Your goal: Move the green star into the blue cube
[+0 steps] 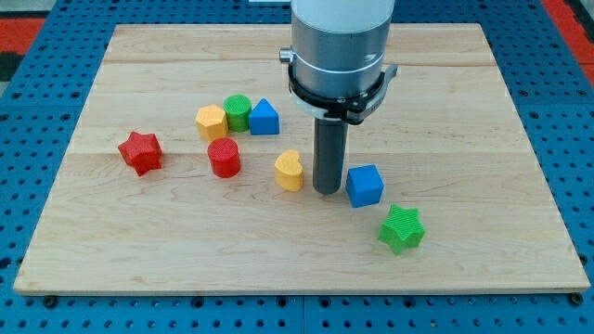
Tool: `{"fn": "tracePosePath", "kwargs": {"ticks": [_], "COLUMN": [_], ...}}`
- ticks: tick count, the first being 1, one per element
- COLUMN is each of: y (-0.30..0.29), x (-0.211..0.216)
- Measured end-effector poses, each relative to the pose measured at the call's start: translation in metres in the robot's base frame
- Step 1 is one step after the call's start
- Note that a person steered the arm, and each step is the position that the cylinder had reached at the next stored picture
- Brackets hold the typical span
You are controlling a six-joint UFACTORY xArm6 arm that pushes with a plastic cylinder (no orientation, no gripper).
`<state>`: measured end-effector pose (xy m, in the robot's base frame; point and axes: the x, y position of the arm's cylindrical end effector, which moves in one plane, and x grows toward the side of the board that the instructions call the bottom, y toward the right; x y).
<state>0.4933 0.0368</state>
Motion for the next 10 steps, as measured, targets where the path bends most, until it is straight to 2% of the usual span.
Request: {"fn": "tracePosePath", "kwargs": {"ticks": [3,4,5,7,10], "y": [0.107,0.051,-0.006,0.005,0.080], "x": [0.000,0.006,0.033,0.078,0.072]}}
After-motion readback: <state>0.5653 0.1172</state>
